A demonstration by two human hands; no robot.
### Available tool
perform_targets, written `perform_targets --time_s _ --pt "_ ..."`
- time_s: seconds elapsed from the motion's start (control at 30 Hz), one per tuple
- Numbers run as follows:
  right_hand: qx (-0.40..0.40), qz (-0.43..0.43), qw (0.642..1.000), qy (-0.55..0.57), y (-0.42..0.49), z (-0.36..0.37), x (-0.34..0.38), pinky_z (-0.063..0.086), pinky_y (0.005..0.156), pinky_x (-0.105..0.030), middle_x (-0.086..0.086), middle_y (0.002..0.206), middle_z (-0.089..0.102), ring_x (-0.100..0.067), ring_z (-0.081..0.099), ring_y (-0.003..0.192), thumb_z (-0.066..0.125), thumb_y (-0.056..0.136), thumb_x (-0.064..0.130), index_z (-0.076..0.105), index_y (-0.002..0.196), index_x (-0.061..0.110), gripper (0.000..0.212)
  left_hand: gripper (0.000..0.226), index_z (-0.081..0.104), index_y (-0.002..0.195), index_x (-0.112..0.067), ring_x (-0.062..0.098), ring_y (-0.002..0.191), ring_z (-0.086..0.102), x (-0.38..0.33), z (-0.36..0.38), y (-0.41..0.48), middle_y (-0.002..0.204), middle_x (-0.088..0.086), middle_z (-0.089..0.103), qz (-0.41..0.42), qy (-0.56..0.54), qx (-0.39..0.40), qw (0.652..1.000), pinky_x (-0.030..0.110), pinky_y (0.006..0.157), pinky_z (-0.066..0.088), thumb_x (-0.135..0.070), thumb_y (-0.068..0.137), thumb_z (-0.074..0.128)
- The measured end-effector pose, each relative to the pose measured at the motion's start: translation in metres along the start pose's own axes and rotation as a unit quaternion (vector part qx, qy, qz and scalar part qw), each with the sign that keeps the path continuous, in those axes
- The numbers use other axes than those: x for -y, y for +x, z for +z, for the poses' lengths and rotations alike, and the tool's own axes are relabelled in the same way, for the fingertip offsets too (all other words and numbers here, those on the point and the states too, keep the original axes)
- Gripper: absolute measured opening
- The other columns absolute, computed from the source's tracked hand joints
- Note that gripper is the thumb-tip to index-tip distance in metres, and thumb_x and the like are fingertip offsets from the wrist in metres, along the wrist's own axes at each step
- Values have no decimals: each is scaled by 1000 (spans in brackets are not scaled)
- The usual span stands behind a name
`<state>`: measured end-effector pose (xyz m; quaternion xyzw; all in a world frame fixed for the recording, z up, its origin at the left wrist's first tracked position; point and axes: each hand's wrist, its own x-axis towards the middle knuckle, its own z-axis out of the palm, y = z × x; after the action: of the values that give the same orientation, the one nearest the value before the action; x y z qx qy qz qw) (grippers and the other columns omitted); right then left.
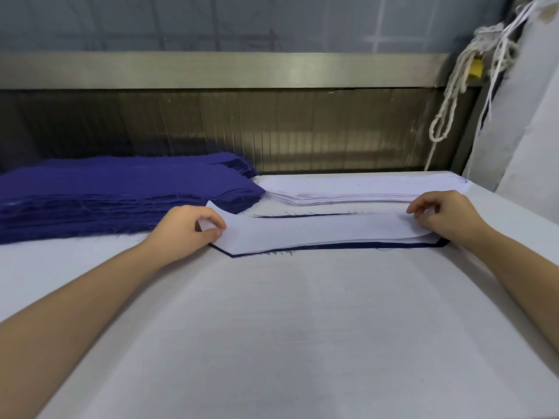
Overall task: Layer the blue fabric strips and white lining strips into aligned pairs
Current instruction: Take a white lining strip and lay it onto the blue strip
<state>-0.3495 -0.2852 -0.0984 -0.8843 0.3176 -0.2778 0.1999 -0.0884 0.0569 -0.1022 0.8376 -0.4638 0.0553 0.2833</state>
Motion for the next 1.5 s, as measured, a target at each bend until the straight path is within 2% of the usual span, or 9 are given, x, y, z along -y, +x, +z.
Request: perform_targets --time_s 0.17,0.4,0.6,0.8,0.9,1.03,1.13,1.3,1.5 --pt "5 -5 1000 -19 0 -1 0 37 73 -25 -6 85 65 -21 54 77 55 82 -4 68 79 15 23 11 69 87 -27 -2 60 54 2 2 0 87 -22 64 5 15 8 1000 7 60 39 -17 82 71" --pt "12 -7 999 -30 0 -1 0 39 74 -26 -7 85 66 -26 57 82 55 81 -4 69 80 13 22 14 67 87 -30 8 78 58 3 2 -1 92 -15 64 15 16 13 1000 9 63 40 -18 82 71" --pt "37 -1 998 -42 0 0 0 38 72 -24 -2 76 64 -18 55 72 55 79 -6 67 71 18 27 12 68 91 -28 9 83 59 3 2 0 94 -14 65 15 24 15 999 9 66 39 -19 83 70" --pt "45 6 997 -54 2 0 -2 38 67 -26 4 69 62 -11 52 64 55 78 -4 67 69 19 28 12 69 95 -24 13 87 59 3 3 1 96 -10 65 20 33 13 999 23 75 45 -19 83 70" --pt "38 21 996 -82 3 0 -4 37 61 -27 4 65 59 -14 51 63 55 79 1 68 71 18 22 11 69 94 -27 12 84 58 4 2 0 97 -11 58 27 53 15 998 24 71 43 -24 84 68" --pt "23 44 990 -131 5 -2 -7 43 67 -31 -6 74 63 -25 54 73 57 81 11 62 67 18 17 11 65 93 -33 0 75 49 6 0 -2 110 -18 42 15 110 2 994 30 70 43 -37 83 66" --pt "2 67 985 -156 5 -3 -8 42 64 -31 -3 73 60 -26 52 72 60 79 15 58 61 21 19 13 66 92 -32 5 77 45 5 -1 -3 114 -17 38 25 135 -9 990 29 66 42 -41 82 66" --pt "-15 57 977 -203 5 -2 -6 42 63 -30 -6 79 57 -28 51 73 61 79 17 61 64 19 15 14 68 87 -29 9 85 42 2 -1 -3 113 -14 40 26 162 -21 986 28 64 37 -41 85 62" --pt "0 37 971 -234 6 9 -2 37 61 -28 -6 79 60 -25 51 74 55 85 19 58 73 20 12 18 69 94 -25 15 90 44 0 -2 -2 98 -10 63 62 216 -16 974 28 76 38 -34 92 53"
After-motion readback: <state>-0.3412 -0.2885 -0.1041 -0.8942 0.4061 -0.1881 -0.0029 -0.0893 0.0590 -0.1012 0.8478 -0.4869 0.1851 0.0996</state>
